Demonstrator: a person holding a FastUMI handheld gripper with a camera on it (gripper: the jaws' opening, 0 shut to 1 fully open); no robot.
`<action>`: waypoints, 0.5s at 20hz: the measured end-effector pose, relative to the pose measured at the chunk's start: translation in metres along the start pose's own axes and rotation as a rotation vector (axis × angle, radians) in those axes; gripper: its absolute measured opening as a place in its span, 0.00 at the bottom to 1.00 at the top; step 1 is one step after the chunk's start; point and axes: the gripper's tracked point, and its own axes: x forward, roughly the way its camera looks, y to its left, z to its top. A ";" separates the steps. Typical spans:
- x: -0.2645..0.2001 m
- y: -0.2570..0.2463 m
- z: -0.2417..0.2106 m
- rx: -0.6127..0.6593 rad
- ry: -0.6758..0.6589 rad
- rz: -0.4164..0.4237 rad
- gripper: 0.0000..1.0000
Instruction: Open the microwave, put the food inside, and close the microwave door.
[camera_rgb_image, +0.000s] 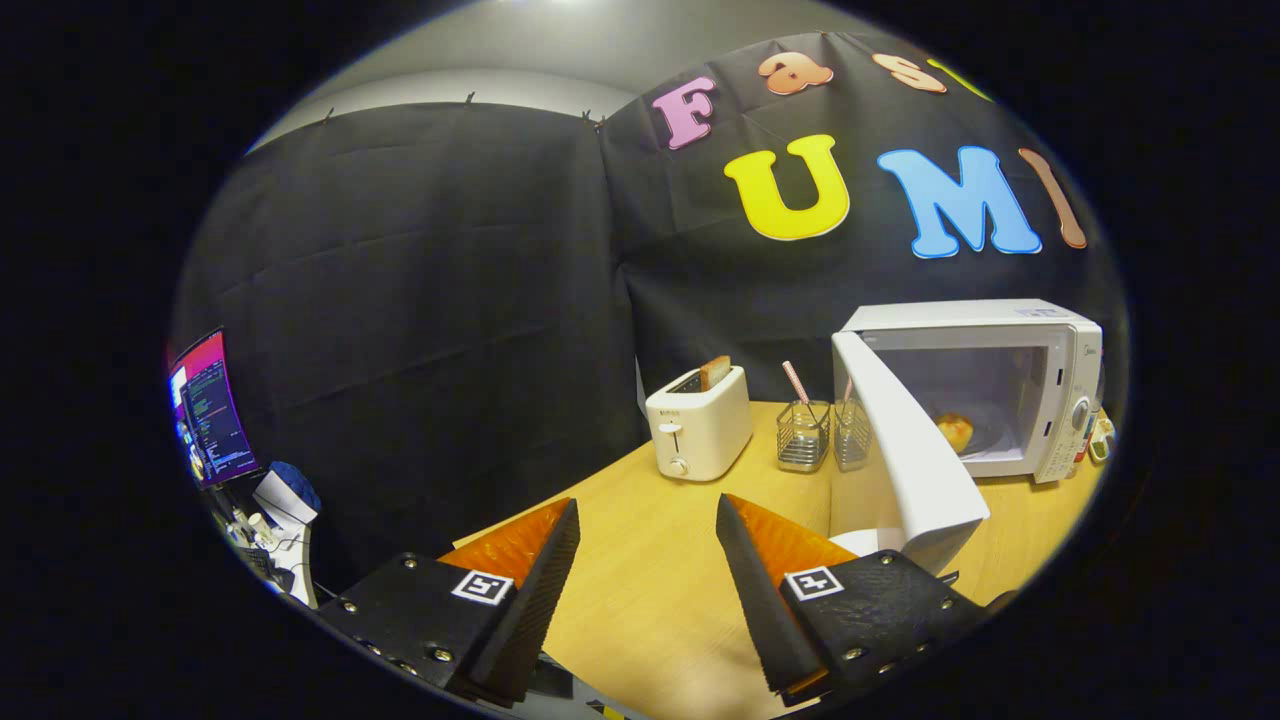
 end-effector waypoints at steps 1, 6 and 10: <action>0.000 -0.006 -0.007 0.001 0.014 -0.017 0.71; -0.014 -0.044 -0.016 0.052 0.040 -0.121 0.03; -0.016 -0.072 -0.023 0.064 0.052 -0.181 0.01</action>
